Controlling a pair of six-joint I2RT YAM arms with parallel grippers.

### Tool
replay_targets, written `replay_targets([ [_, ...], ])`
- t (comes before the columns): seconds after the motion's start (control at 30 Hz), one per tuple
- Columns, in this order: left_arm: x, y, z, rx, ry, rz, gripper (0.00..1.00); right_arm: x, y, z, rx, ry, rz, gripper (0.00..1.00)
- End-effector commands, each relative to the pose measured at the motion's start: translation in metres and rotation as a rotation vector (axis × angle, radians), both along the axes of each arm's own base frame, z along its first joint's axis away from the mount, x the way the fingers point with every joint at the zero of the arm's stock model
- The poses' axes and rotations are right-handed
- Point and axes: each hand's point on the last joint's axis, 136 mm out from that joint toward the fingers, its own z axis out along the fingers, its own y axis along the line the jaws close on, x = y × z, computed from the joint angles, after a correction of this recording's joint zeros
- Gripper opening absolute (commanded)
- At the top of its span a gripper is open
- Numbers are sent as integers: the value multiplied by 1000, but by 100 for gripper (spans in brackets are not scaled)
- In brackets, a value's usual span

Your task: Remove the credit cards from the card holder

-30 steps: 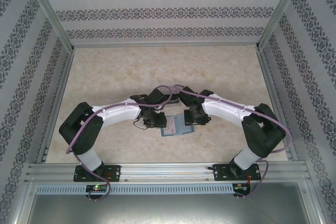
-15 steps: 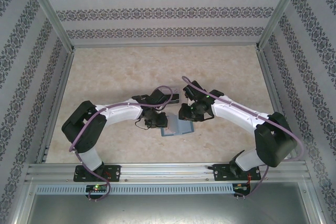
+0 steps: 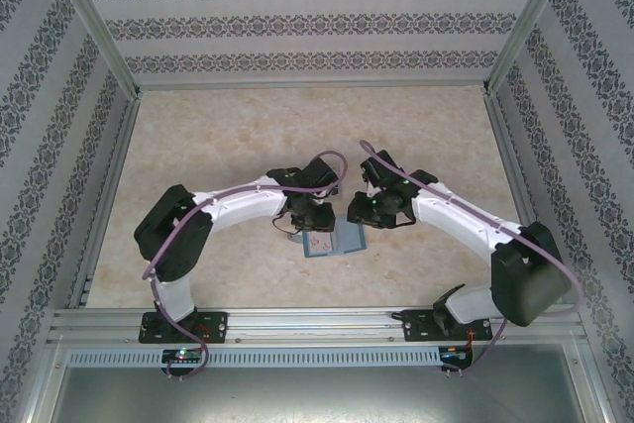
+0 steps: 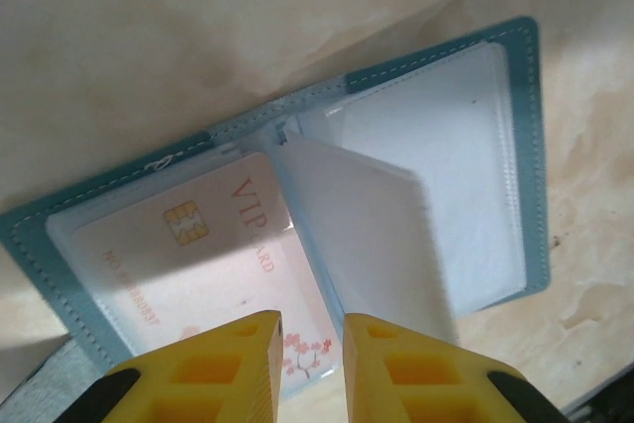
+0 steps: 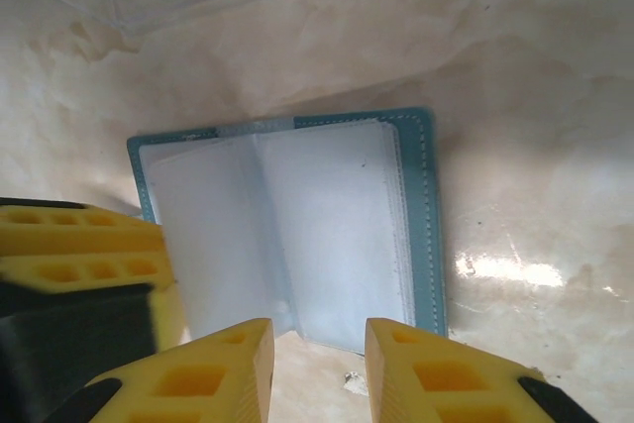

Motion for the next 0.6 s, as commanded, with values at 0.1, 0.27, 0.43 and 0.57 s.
replay_targets([
  [0.1,-12,-13,-12,14,41,-57,23,-10,-20,-12,-16,26,-22,32],
  [0.27,-9,-23,-10,0,34,-74,23,-15,-27,-37,-28,78,-30,30],
  [0.43,-7,-27,-14,12,36,-83,22,-17,-33,-56,-76,104,-27,24],
  [0.57,-6,-29,-18,17,42,-86,19,-17,-37,-65,-103,112,-22,15],
])
